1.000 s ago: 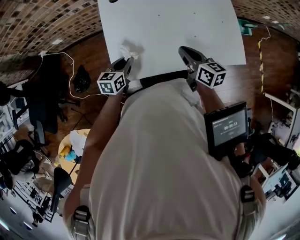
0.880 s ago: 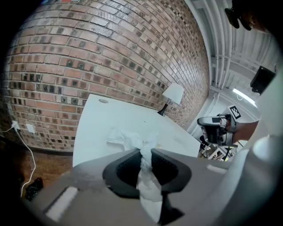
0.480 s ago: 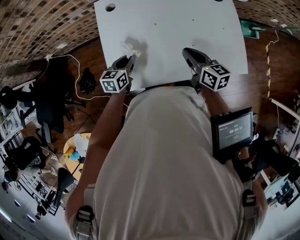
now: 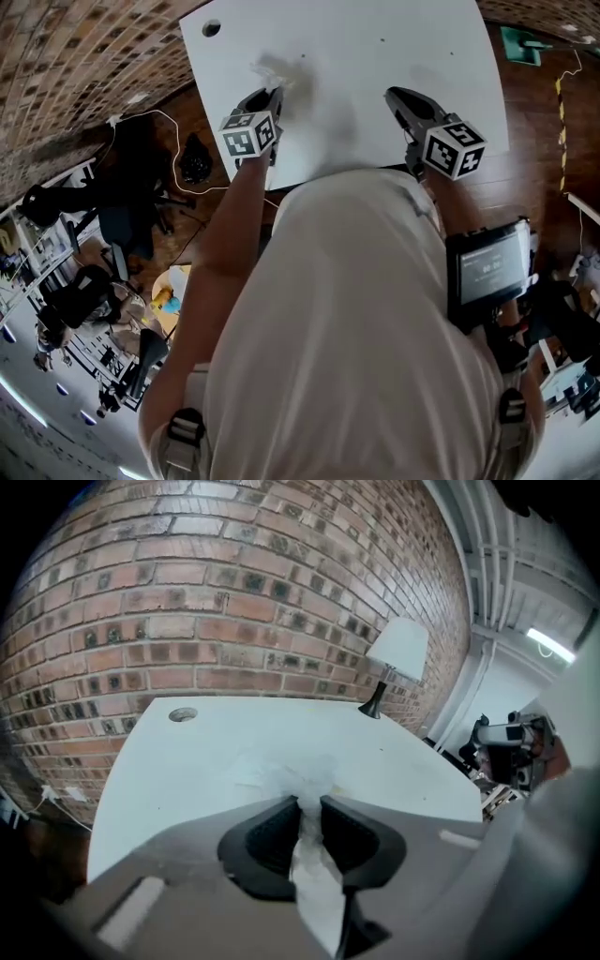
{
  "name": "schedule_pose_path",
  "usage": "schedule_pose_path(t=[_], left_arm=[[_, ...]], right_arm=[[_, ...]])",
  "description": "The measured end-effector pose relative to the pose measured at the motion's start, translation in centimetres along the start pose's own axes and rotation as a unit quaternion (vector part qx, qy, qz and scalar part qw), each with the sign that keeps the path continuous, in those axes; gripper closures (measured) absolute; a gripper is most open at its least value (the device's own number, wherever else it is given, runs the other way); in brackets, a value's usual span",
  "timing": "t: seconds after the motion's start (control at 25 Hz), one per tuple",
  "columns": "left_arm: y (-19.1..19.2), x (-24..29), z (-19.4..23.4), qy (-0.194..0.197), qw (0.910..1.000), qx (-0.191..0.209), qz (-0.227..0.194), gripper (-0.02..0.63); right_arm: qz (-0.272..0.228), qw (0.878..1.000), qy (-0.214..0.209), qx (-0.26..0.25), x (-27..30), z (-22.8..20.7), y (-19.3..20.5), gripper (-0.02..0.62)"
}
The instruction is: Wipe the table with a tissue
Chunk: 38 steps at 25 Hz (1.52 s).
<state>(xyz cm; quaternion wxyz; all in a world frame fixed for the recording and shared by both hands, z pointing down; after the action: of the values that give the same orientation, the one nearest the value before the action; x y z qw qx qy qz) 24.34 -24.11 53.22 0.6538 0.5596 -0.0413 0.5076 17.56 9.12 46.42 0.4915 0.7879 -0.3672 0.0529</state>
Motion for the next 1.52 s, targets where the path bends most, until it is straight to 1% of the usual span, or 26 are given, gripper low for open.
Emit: schedule_pose_path(t=[0.12, 0.2, 0.36, 0.52, 0.64, 0.92, 1.16, 1.28, 1.52], left_arm=[[-1.4, 0.9, 0.4, -0.028, 0.9995, 0.001, 0.016, 0.537], [-2.2, 1.5, 1.1, -0.040, 0.9990, 0.001, 0.021, 0.537], [-3.0, 3.6, 1.9, -0.059, 0.9979, -0.017, 0.020, 0.537], [-4.0, 5.2, 2.5, -0.103, 0.9942, -0.020, 0.024, 0.535], [-4.5, 6.4, 2.7, -0.121, 0.9920, -0.026, 0.024, 0.535], [-4.7, 7.8, 2.7, -0.136, 0.9898, -0.019, 0.037, 0.535], [-4.7, 8.3, 2.0, -0.157, 0.9861, 0.010, 0.053, 0.540], [-4.8, 9.1, 1.1, -0.153, 0.9862, 0.027, 0.057, 0.541], [-4.4, 10.2, -1.4, -0.133, 0.9881, 0.053, 0.056, 0.541]], right_arm=[[-0.003, 1.000, 0.010, 0.015, -0.7, -1.5, 0.1, 0.577], [-0.004, 1.000, 0.012, 0.022, -0.9, -2.1, 0.0, 0.577], [-0.002, 1.000, 0.013, 0.028, -1.7, -3.5, 0.0, 0.577], [-0.005, 0.999, 0.017, 0.041, -2.7, -4.9, -0.1, 0.577], [-0.008, 0.999, 0.022, 0.047, -3.6, -6.1, -0.3, 0.577], [-0.008, 0.998, 0.034, 0.059, -4.5, -7.2, -0.2, 0.577], [-0.010, 0.998, 0.031, 0.058, -4.8, -7.6, -0.4, 0.577], [-0.011, 0.998, 0.030, 0.062, -5.3, -8.2, 0.0, 0.577], [-0.017, 0.997, 0.032, 0.065, -6.6, -9.8, -0.2, 0.577]])
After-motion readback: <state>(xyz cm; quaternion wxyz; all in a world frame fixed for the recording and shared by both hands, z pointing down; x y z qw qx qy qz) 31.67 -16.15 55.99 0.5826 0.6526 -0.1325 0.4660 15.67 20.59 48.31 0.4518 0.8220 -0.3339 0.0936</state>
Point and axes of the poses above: the fingertips, and each gripper's own axes: x forward along the fingers, z to its left, y out of its underside, the point moved 9 cm from there along -x, backward along the fingers, and after that the axes turned 10 degrees about y, right-handed, at the moved point
